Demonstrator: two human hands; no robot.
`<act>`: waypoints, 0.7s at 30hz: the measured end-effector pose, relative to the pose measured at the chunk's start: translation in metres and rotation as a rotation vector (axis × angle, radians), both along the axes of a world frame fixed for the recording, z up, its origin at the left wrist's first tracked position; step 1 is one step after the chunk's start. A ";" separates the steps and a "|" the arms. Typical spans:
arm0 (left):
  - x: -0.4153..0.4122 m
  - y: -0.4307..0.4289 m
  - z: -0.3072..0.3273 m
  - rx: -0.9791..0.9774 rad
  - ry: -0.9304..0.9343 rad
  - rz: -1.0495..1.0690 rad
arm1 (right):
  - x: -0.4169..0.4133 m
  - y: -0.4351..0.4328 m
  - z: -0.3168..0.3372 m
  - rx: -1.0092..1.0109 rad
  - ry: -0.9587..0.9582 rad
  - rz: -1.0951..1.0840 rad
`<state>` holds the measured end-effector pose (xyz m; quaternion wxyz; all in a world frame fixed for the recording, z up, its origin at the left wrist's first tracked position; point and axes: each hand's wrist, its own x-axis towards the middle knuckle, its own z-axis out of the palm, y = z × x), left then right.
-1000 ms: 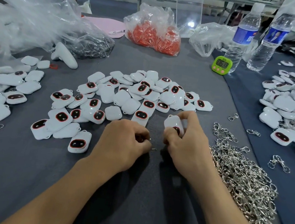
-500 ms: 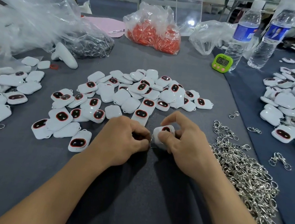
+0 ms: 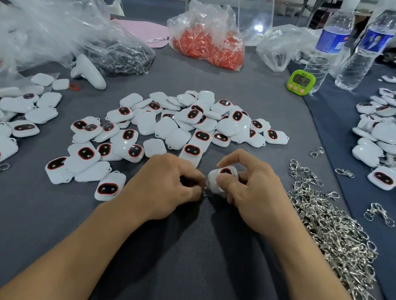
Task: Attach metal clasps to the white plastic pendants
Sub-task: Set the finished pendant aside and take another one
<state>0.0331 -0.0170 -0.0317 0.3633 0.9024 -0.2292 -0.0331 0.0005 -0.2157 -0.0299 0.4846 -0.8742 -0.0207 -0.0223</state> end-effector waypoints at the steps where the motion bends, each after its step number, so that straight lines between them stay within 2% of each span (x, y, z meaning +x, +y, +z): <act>1: 0.000 0.000 0.000 0.007 -0.004 -0.005 | 0.000 0.000 0.000 0.009 0.005 0.002; 16: -0.008 -0.002 0.003 -0.005 -0.065 0.008 | 0.001 -0.004 0.005 -0.028 0.047 0.081; 21: -0.018 -0.010 0.006 0.121 -0.201 0.098 | -0.001 -0.003 0.005 -0.004 0.050 0.094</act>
